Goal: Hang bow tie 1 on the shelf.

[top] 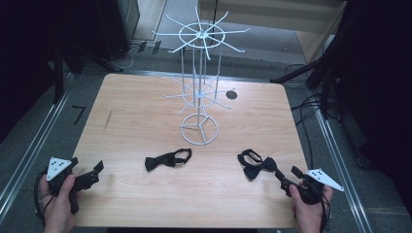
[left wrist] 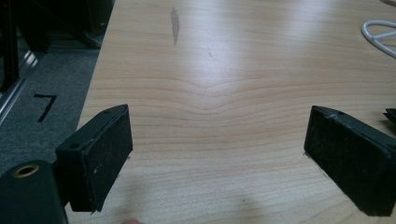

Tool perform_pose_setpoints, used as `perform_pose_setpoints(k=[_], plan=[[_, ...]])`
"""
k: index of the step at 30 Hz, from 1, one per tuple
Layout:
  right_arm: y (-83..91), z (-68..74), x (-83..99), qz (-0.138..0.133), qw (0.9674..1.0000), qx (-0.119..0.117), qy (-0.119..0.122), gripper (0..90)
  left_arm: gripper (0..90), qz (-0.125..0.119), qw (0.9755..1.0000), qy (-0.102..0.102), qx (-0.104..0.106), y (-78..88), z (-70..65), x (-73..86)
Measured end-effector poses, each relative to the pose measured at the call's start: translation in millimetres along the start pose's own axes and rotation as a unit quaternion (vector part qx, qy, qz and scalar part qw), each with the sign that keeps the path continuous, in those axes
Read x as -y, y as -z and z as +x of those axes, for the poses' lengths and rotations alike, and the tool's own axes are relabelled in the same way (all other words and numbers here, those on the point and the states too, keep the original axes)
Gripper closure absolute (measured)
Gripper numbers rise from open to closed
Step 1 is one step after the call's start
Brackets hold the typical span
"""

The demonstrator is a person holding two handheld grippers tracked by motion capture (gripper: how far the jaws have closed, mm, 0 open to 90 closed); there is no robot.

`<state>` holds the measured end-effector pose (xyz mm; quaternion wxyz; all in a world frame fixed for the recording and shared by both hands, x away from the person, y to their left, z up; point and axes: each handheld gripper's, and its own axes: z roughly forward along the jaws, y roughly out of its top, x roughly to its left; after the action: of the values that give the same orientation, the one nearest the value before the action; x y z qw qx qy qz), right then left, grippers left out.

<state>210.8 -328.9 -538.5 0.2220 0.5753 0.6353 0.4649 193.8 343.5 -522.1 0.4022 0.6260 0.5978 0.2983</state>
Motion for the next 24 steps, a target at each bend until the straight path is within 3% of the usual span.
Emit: perform_pose_setpoints(k=[7, 16, 19, 24], plan=[[-1.0, 12.7, -3.5, -0.005, 0.9998, -0.01, 0.015, 31.9, 8.3, 0.001, 1.0, 0.002, 0.0, 2.2, 1.1, 1.2], [-6.8, 52.6, -9.1, -0.009, 0.9976, -0.06, 0.035, 37.4, 8.3, 0.003, 1.0, -0.001, 0.004, 0.5, -1.8, 0.8], [-9.9, 58.1, -12.7, -0.009, 0.9975, -0.057, 0.04, 40.2, 8.3, 0.001, 1.0, 0.001, 0.006, 0.7, -1.4, 0.9], [-20.0, 55.1, -18.9, -0.003, 0.9989, -0.029, 0.038, 44.9, 8.3, 0.004, 1.0, -0.002, 0.006, 0.7, -2.0, 0.8]])
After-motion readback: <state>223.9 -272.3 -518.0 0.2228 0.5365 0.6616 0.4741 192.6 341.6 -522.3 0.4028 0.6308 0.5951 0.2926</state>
